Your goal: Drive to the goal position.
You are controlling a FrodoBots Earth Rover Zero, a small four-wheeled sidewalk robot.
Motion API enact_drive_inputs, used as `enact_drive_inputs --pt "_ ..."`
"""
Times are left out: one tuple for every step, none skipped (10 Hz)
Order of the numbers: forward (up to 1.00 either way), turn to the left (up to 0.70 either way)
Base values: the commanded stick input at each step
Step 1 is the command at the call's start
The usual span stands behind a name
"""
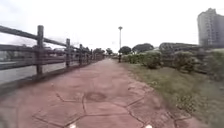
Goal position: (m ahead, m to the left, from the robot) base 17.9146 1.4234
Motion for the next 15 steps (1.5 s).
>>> enact_drive_inputs --pt "0.98 0.00" --pt "0.98 0.00" --pt "0.98 0.00" --pt "0.98 0.00" --pt "0.98 -0.25" --pt "0.98 -0.36" --pt "0.98 -0.39" --pt "0.98 -0.09" --pt "0.98 0.00" --pt "0.98 0.00" --pt "0.98 0.00" --pt "0.98 0.00" --pt "0.98 0.00" --pt "0.98 -0.37" --pt "0.98 -0.39"
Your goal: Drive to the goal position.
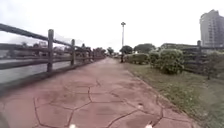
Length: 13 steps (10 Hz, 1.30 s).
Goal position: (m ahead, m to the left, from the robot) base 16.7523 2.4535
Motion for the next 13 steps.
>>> enact_drive_inputs --pt "0.98 -0.25" --pt "0.98 0.00" --pt "0.98 0.00" --pt "0.98 0.00" --pt "0.98 0.00" --pt "0.98 0.00" --pt "0.98 0.00" --pt "0.98 0.00" --pt "0.98 0.00" --pt "0.98 0.00" --pt "0.98 0.00" --pt "0.98 0.00" --pt "0.98 0.00"
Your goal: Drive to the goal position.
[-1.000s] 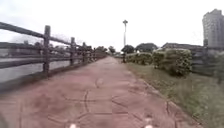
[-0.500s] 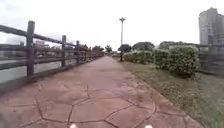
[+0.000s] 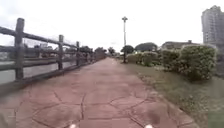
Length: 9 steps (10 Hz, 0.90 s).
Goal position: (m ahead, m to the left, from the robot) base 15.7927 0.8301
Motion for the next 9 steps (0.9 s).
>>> enact_drive_inputs --pt "0.98 0.00" --pt "0.98 0.00" --pt "0.98 0.00" --pt "0.98 -0.04" --pt "0.98 -0.15" --pt "0.98 -0.28" --pt "0.98 -0.39" --pt "0.98 -0.39" --pt "0.98 -0.24"
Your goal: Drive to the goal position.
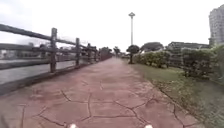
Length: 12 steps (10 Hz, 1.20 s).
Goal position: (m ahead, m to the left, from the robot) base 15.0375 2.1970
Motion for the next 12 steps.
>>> enact_drive_inputs --pt "0.98 -0.04" --pt "0.98 0.00" --pt "0.98 0.00" --pt "0.98 0.00" --pt "0.98 0.00" --pt "0.98 0.00" --pt "0.98 0.00" --pt "0.98 0.00" --pt "0.98 0.00" --pt "0.98 0.00" --pt "0.98 0.00" --pt "0.98 -0.36"
